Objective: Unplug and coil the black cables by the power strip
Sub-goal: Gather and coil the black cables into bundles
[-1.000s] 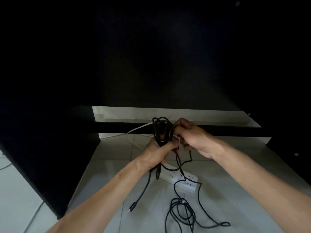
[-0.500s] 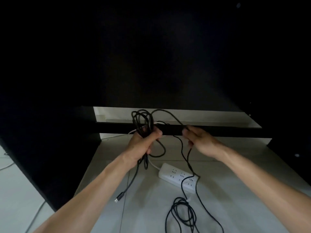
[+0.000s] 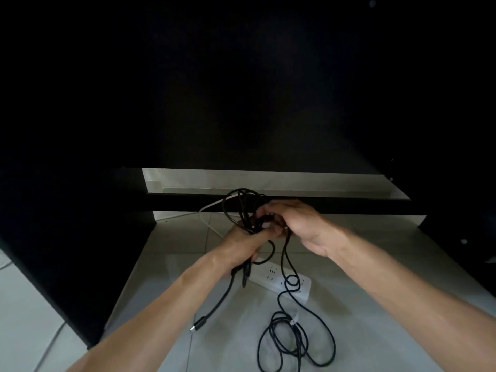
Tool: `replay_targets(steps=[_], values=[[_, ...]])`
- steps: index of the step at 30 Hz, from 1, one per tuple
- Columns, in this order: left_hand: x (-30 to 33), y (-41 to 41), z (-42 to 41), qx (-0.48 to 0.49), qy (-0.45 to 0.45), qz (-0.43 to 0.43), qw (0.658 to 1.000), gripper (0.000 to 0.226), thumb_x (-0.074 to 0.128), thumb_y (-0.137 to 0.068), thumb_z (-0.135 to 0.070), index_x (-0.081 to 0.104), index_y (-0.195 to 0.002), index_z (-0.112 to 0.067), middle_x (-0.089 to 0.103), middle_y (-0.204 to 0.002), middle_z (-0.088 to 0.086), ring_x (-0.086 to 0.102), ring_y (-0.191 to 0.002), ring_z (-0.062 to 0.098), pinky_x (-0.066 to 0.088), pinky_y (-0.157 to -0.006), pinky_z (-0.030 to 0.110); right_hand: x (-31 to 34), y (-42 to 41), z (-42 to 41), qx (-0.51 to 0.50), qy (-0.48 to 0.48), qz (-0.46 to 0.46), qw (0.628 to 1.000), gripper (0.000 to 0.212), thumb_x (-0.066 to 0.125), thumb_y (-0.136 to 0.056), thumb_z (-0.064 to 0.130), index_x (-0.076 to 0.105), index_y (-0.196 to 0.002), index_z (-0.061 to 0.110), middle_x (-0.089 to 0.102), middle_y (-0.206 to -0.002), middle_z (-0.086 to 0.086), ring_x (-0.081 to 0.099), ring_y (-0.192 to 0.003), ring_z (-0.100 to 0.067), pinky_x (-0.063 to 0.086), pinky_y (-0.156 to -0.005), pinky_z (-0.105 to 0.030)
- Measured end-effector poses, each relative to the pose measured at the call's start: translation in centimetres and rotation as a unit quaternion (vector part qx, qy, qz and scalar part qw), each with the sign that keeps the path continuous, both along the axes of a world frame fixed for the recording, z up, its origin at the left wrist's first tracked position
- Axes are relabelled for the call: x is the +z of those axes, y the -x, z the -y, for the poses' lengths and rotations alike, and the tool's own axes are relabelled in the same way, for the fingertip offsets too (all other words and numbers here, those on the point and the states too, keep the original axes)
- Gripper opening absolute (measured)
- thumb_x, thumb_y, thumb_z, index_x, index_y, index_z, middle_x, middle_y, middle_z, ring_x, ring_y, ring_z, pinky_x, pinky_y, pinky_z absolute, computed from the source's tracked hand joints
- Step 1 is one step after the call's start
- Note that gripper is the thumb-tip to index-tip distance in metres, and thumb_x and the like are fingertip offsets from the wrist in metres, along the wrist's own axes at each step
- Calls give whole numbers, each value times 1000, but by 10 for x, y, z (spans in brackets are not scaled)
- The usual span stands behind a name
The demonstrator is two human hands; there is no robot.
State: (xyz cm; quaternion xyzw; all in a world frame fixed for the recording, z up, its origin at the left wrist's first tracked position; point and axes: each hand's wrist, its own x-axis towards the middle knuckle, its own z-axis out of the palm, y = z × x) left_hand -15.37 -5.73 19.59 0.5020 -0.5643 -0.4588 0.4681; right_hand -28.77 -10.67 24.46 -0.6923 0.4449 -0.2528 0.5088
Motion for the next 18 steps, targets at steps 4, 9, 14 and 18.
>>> replay_targets(steps=[4,9,14,18], values=[[2,4,-2,-14,-21,0,1000,19,66,-90,-26,63,-108,-31,77,-92,2,55,-51,-4,35,-48,20,1,3,2,-11,-5,-37,999,18,60,-98,25,77,-93,23,77,-90,8,69,-90,-12,57,-71,-24],[2,4,2,16,-4,24,1000,11,69,-88,-28,67,-99,-30,69,-79,-14,58,-58,-11,39,-46,15,0,6,5,6,-19,-10,1000,14,64,-95,20,77,-92,21,76,-91,3,66,-91,-11,54,-86,-25],[-3,6,7,45,-15,55,997,4,67,-90,-31,67,-94,-31,63,-77,-22,55,-71,-14,39,-55,-1,0,7,5,15,15,-18,1000,18,60,-95,11,73,-88,22,71,-77,2,64,-82,-10,47,-75,-18],[-1,3,8,61,-16,126,990,27,54,-96,-41,63,-76,-25,60,-64,-13,59,-62,-8,40,-56,7,-5,2,1,-30,37,54,997,15,58,-94,8,70,-89,17,70,-77,0,65,-76,-9,49,-67,-13]])
